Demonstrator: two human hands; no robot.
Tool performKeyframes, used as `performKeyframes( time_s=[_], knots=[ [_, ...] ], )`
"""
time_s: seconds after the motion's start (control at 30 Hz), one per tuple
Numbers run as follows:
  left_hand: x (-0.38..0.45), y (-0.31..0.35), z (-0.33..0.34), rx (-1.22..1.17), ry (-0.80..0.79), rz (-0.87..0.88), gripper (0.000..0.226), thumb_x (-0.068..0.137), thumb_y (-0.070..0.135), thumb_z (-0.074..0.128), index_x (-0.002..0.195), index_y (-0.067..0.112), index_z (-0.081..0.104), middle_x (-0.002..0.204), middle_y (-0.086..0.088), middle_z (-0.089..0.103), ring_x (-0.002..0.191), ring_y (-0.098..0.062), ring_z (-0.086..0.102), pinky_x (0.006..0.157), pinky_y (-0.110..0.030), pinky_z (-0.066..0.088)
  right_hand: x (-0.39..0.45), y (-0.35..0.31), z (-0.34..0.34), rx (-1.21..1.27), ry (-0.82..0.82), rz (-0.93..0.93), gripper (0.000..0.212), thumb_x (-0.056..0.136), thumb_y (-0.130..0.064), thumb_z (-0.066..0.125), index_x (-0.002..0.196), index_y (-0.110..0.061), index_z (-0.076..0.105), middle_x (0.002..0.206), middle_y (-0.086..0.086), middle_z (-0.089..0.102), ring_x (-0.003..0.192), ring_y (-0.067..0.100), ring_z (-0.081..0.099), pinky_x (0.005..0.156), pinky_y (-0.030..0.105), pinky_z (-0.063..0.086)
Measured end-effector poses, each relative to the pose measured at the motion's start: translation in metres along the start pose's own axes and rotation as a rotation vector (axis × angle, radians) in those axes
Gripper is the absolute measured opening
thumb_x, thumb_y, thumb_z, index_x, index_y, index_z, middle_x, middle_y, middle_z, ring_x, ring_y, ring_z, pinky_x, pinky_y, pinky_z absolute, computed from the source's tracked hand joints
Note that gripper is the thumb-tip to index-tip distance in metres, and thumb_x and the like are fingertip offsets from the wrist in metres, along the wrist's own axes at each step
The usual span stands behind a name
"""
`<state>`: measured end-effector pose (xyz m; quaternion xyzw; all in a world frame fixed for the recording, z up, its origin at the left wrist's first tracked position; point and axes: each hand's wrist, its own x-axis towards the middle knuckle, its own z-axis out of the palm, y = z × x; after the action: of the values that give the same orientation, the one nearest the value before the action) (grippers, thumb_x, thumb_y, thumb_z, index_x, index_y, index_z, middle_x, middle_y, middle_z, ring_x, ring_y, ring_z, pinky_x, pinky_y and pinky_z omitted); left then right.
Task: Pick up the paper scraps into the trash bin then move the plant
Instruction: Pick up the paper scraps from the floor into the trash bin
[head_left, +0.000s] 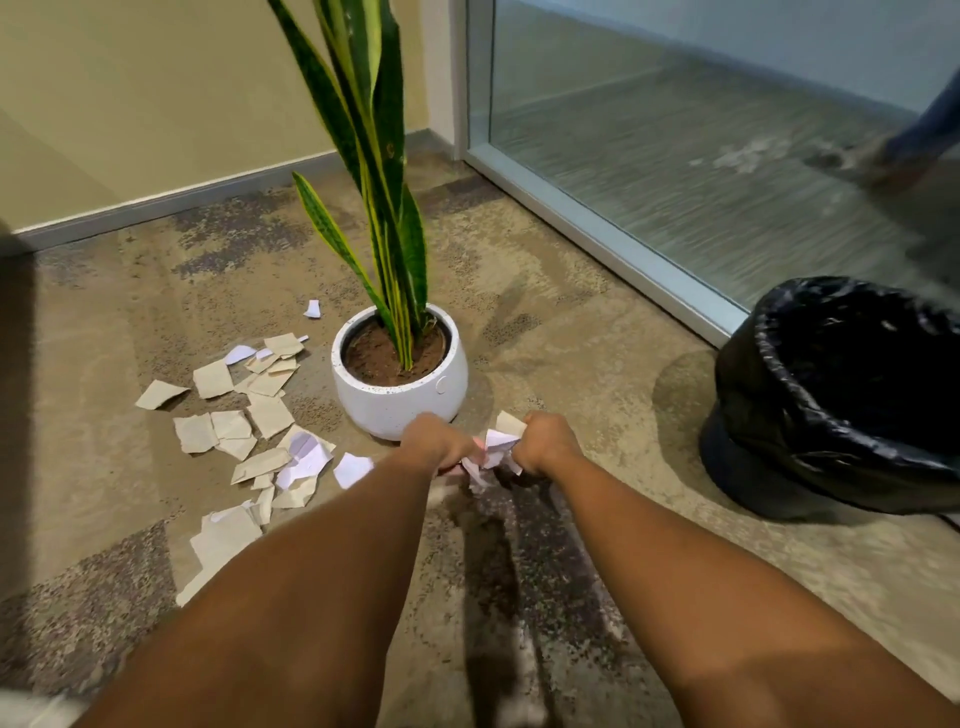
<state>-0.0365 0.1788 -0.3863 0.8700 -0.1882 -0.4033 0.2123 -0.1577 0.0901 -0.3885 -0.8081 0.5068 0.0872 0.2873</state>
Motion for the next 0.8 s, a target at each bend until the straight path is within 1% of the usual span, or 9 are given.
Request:
performKeyframes(
  time_s=[0.07, 0.17, 0.27, 0.4, 0.47, 0.53, 0.67, 0.73, 0.8],
  knots=[
    [-0.003, 0.024, 0.008, -0.085, 0.011, 0.033, 0.048, 0.051, 0.030, 0.091, 0.085, 0.001, 0.075, 0.085, -0.015, 0.073, 0.073, -0.024, 0.066, 0.070, -0.033, 0.055, -0.003, 0.010, -0.018, 0.071, 0.076, 0.043, 0.041, 0.089, -0.014, 0.062, 0.130, -0.008, 0.060, 0.131, 0.017, 0.061, 0.119, 0.033, 0.060, 0.095, 0.034, 0.051],
    [-0.006, 0.058, 0.018, -0.244, 0.025, 0.068, 0.047, 0.042, 0.028, 0.093, 0.074, 0.003, 0.070, 0.071, -0.014, 0.068, 0.065, -0.024, 0.065, 0.062, -0.034, 0.052, -0.007, 0.022, -0.048, 0.200, 0.191, 0.094, 0.042, 0.089, -0.017, 0.066, 0.128, -0.007, 0.058, 0.132, 0.018, 0.059, 0.119, 0.035, 0.059, 0.091, 0.034, 0.051],
    [-0.013, 0.098, 0.025, -0.370, 0.014, 0.132, 0.037, 0.044, 0.021, 0.094, 0.069, 0.004, 0.072, 0.070, -0.015, 0.073, 0.056, -0.021, 0.061, 0.057, -0.034, 0.052, -0.015, 0.032, -0.081, 0.303, 0.303, 0.113, 0.045, 0.088, -0.023, 0.069, 0.127, -0.004, 0.058, 0.130, 0.020, 0.060, 0.119, 0.036, 0.058, 0.091, 0.035, 0.049],
    [-0.025, 0.153, 0.038, -0.522, -0.038, 0.280, 0.024, 0.051, 0.008, 0.091, 0.072, 0.011, 0.081, 0.077, -0.011, 0.078, 0.071, -0.021, 0.075, 0.077, -0.037, 0.063, -0.022, 0.051, -0.128, 0.388, 0.460, 0.099, 0.042, 0.087, -0.025, 0.070, 0.124, -0.007, 0.061, 0.127, 0.019, 0.062, 0.118, 0.036, 0.058, 0.090, 0.035, 0.048],
    [-0.039, 0.180, 0.045, -0.571, -0.042, 0.358, 0.019, 0.057, 0.005, 0.088, 0.073, 0.013, 0.081, 0.075, -0.008, 0.078, 0.076, -0.023, 0.076, 0.077, -0.036, 0.063, -0.025, 0.062, -0.152, 0.380, 0.529, 0.103, 0.038, 0.089, -0.022, 0.067, 0.126, -0.011, 0.063, 0.127, 0.018, 0.064, 0.119, 0.035, 0.059, 0.092, 0.033, 0.047],
    [-0.053, 0.207, 0.053, -0.601, -0.045, 0.435, 0.019, 0.055, 0.007, 0.086, 0.071, 0.016, 0.081, 0.075, -0.004, 0.078, 0.075, -0.019, 0.076, 0.079, -0.035, 0.063, -0.028, 0.075, -0.174, 0.392, 0.600, 0.129, 0.035, 0.089, -0.018, 0.066, 0.123, -0.011, 0.068, 0.125, 0.017, 0.066, 0.118, 0.033, 0.061, 0.094, 0.033, 0.048],
    [-0.079, 0.254, 0.075, -0.621, -0.052, 0.542, 0.017, 0.049, 0.014, 0.085, 0.061, 0.024, 0.079, 0.069, 0.006, 0.077, 0.075, -0.012, 0.075, 0.079, -0.036, 0.063, -0.034, 0.106, -0.211, 0.489, 0.724, 0.192, 0.029, 0.084, -0.020, 0.073, 0.108, -0.006, 0.075, 0.111, 0.020, 0.070, 0.104, 0.033, 0.067, 0.083, 0.034, 0.052],
    [-0.095, 0.275, 0.086, -0.604, -0.036, 0.595, 0.014, 0.050, 0.018, 0.084, 0.058, 0.027, 0.078, 0.067, 0.009, 0.076, 0.073, -0.009, 0.074, 0.076, -0.033, 0.063, -0.040, 0.123, -0.225, 0.486, 0.761, 0.230, 0.026, 0.085, -0.017, 0.070, 0.107, -0.003, 0.075, 0.108, 0.020, 0.071, 0.104, 0.034, 0.067, 0.082, 0.033, 0.051],
    [-0.112, 0.294, 0.097, -0.572, -0.022, 0.640, 0.010, 0.049, 0.021, 0.082, 0.054, 0.027, 0.076, 0.066, 0.007, 0.076, 0.071, -0.008, 0.074, 0.071, -0.031, 0.063, -0.046, 0.140, -0.237, 0.488, 0.813, 0.269, 0.029, 0.087, -0.025, 0.069, 0.106, -0.003, 0.075, 0.107, 0.019, 0.071, 0.104, 0.034, 0.066, 0.082, 0.033, 0.051]
  ],
)
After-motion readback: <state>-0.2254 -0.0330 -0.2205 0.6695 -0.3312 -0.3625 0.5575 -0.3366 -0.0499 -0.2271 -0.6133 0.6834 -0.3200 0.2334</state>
